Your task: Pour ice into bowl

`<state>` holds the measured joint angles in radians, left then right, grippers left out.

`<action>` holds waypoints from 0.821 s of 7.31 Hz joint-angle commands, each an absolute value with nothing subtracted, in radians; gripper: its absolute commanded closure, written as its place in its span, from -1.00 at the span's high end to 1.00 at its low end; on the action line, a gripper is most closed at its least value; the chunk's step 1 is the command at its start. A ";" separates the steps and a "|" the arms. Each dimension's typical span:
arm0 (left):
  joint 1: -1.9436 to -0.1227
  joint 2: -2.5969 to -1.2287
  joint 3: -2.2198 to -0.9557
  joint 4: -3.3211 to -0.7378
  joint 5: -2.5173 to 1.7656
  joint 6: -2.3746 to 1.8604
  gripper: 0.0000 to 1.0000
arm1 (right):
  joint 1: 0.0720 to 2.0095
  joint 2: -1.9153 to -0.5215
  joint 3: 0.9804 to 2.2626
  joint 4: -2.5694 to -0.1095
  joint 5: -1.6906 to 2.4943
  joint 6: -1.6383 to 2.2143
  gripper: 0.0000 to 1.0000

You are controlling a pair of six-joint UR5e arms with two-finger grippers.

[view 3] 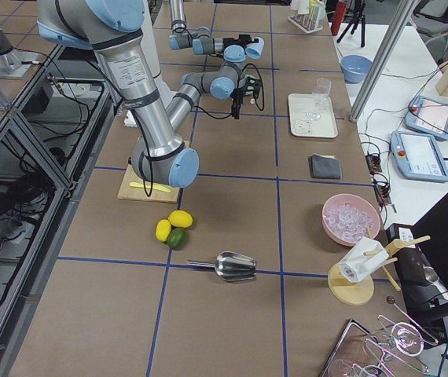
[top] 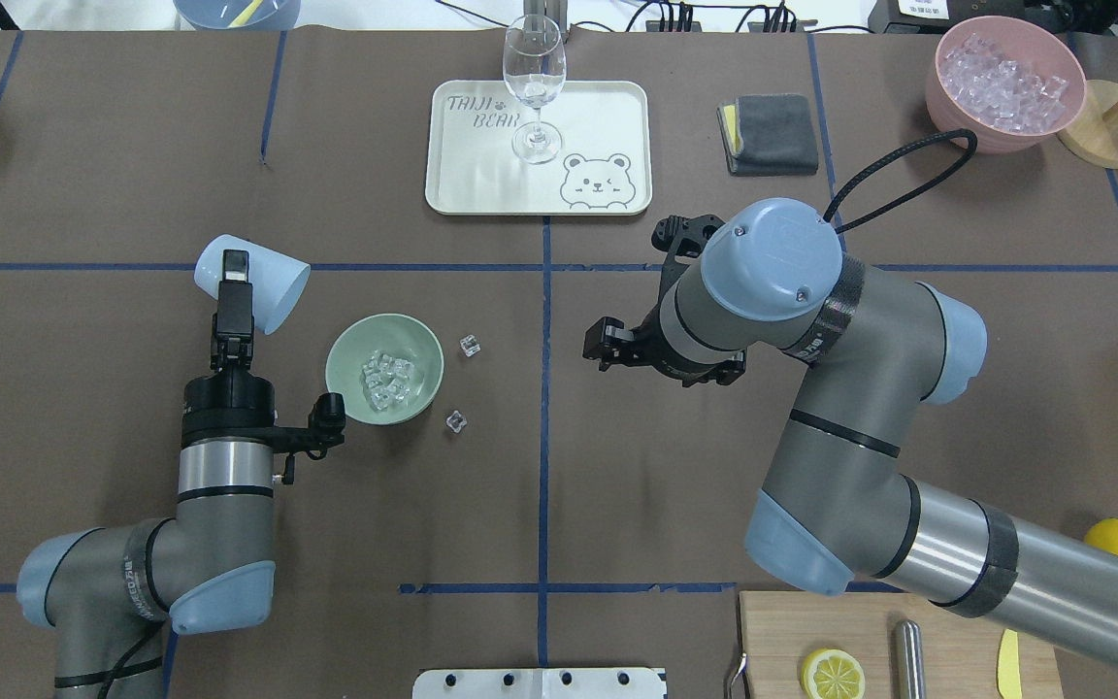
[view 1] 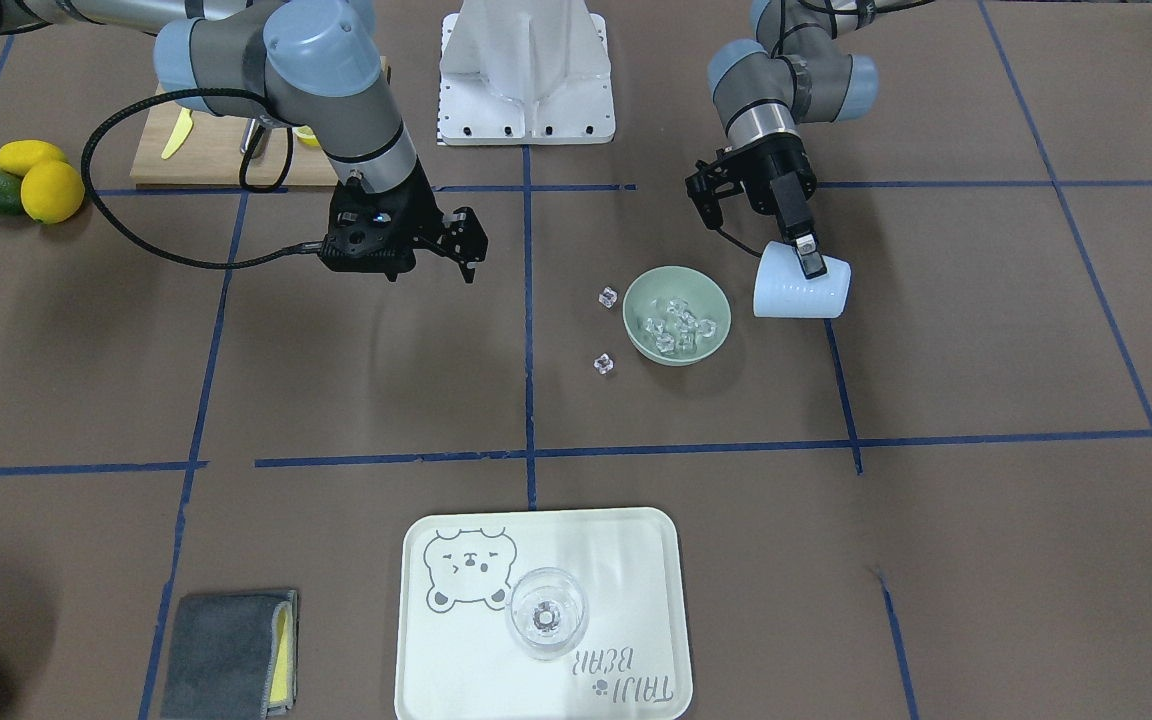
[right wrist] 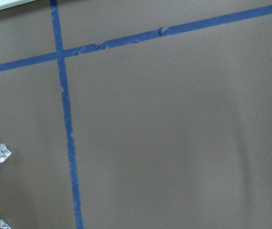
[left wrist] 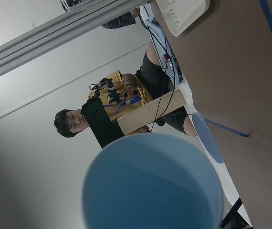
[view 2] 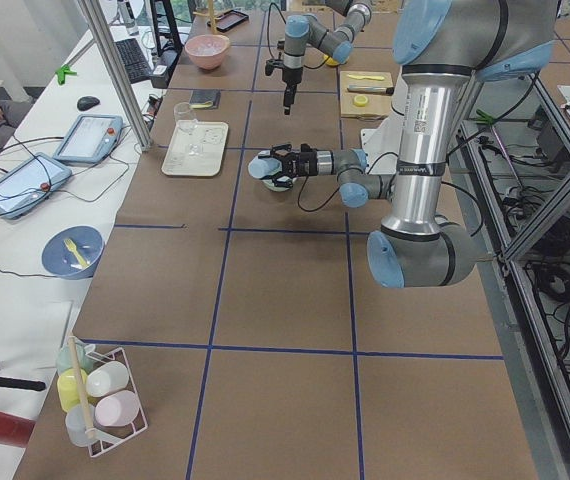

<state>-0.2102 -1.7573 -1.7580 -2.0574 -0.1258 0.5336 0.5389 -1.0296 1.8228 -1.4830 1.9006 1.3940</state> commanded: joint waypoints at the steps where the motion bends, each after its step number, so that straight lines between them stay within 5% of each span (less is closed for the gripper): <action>1: -0.210 -1.758 -1.776 -2.066 -0.127 0.532 -1.00 | 0.538 -1.028 1.824 -1.482 1.901 1.396 1.00; 6: -0.215 -1.747 -1.870 -2.235 -0.359 0.535 -1.00 | 0.534 -1.026 1.824 -1.482 1.899 1.407 1.00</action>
